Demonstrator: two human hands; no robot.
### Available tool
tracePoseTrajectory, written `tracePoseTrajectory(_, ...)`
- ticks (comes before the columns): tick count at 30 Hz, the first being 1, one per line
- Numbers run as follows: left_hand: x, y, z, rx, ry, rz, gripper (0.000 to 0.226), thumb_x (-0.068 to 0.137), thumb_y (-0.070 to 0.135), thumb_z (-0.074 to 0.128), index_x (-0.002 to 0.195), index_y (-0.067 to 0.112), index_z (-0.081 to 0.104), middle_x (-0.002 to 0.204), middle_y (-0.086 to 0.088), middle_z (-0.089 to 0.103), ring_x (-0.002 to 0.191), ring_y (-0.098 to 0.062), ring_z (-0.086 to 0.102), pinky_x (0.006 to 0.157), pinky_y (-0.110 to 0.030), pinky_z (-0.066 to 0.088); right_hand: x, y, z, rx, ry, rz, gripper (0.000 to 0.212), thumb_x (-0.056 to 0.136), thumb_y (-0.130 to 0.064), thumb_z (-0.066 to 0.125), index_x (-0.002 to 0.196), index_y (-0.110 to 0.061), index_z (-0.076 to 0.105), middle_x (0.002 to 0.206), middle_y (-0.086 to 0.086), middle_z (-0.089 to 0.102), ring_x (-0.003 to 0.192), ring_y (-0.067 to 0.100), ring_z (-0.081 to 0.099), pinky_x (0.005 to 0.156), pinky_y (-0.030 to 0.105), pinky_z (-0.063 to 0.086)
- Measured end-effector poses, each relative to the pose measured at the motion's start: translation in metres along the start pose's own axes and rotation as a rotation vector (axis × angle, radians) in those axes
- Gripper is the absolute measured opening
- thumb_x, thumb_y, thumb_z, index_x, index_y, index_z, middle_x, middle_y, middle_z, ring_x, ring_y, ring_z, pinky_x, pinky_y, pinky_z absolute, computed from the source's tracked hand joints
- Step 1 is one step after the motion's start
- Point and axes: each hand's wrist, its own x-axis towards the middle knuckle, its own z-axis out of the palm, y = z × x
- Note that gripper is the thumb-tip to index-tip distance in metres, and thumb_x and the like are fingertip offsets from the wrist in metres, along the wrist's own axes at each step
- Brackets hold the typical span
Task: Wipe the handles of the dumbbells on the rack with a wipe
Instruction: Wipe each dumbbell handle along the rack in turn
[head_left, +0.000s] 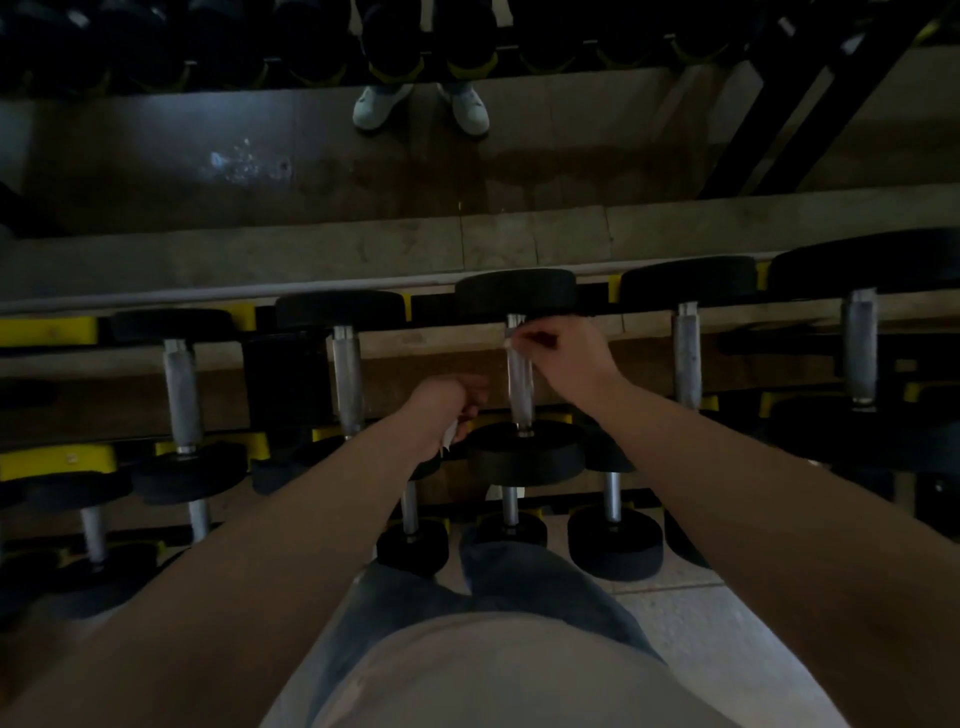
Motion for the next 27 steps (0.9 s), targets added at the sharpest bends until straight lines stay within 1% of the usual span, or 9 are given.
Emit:
tracePoseTrajectory(3,0.001,0.004,0.004,-0.015,0.023,-0.071,0.035,0.102,0.005,0.036,0.123,0.013,0.064,0.105,-0.005,0.061,0.059,-0.009,0.041,0.05,-0.022,0.029,-0.011,-0.001,0.011,0.143,0.095,0.126,0.013,0.098,-0.025,0.064,0.111,-0.024,0.069,0.099,-0.017,0.066,0.088,-0.01,0.058,0.07,0.006,0.043)
tracePoseTrajectory(7,0.004,0.004,0.007,-0.003,0.018,-0.052,0.041,0.1,0.002,0.033,0.121,0.014,0.065,0.093,-0.003,0.058,0.062,-0.011,0.042,0.053,-0.025,0.029,-0.023,0.015,0.016,0.14,0.016,0.356,0.013,0.1,-0.033,0.059,0.1,-0.023,0.068,0.093,-0.007,0.068,0.085,0.008,0.064,0.065,0.019,0.044)
tracePoseTrajectory(10,0.003,0.005,0.011,0.028,-0.003,-0.046,0.036,0.101,0.004,0.034,0.116,0.018,0.064,0.089,-0.001,0.057,0.064,-0.011,0.043,0.055,-0.026,0.03,-0.028,0.025,0.016,0.192,-0.143,0.466,0.012,0.1,-0.026,0.058,0.099,-0.021,0.069,0.098,0.002,0.07,0.093,0.017,0.066,0.073,0.028,0.051)
tracePoseTrajectory(13,0.002,0.003,0.014,0.049,-0.023,-0.008,0.039,0.1,0.002,0.029,0.113,0.018,0.062,0.086,-0.001,0.056,0.064,-0.011,0.042,0.054,-0.026,0.028,-0.011,0.018,0.011,0.417,-0.107,0.49,0.016,0.099,-0.014,0.059,0.109,-0.013,0.071,0.107,0.008,0.072,0.099,0.023,0.069,0.087,0.038,0.057)
tracePoseTrajectory(16,0.001,0.003,0.014,0.056,-0.033,0.025,0.041,0.098,-0.003,0.026,0.108,0.017,0.061,0.086,-0.001,0.057,0.063,-0.01,0.042,0.05,-0.025,0.026,0.016,0.015,0.01,0.6,-0.017,0.507,0.017,0.098,-0.008,0.058,0.105,-0.014,0.072,0.108,0.012,0.074,0.1,0.029,0.072,0.096,0.051,0.057)
tracePoseTrajectory(19,0.003,0.006,0.015,0.057,-0.021,0.021,0.04,0.099,-0.001,0.028,0.113,0.015,0.062,0.087,-0.002,0.059,0.062,-0.01,0.042,0.05,-0.025,0.026,0.014,0.02,0.009,0.504,-0.096,0.464,0.017,0.099,-0.011,0.058,0.104,-0.018,0.073,0.109,0.009,0.074,0.102,0.026,0.071,0.098,0.05,0.055)
tracePoseTrajectory(23,0.0,0.01,0.018,0.076,-0.014,0.004,0.043,0.1,0.0,0.028,0.124,0.015,0.06,0.092,-0.003,0.06,0.064,-0.011,0.041,0.053,-0.024,0.025,-0.004,0.032,0.001,0.28,-0.486,0.529,0.025,0.094,-0.002,0.061,0.107,-0.018,0.074,0.107,0.007,0.075,0.1,0.024,0.072,0.091,0.039,0.058)
tracePoseTrajectory(25,-0.002,0.01,0.018,0.083,-0.023,0.003,0.044,0.1,0.0,0.028,0.126,0.014,0.06,0.102,-0.005,0.062,0.066,-0.011,0.043,0.052,-0.024,0.026,0.001,0.031,0.001,0.394,-0.503,0.588,0.027,0.093,0.005,0.057,0.107,-0.011,0.073,0.106,0.012,0.075,0.1,0.028,0.072,0.092,0.043,0.058)
tracePoseTrajectory(27,-0.001,0.01,0.017,0.093,-0.02,-0.004,0.041,0.1,0.001,0.032,0.127,0.015,0.06,0.109,-0.006,0.062,0.067,-0.011,0.044,0.053,-0.025,0.028,0.012,0.024,0.003,0.605,-0.378,0.626,0.028,0.096,0.01,0.047,0.102,-0.006,0.069,0.102,0.016,0.072,0.094,0.029,0.071,0.087,0.044,0.059)
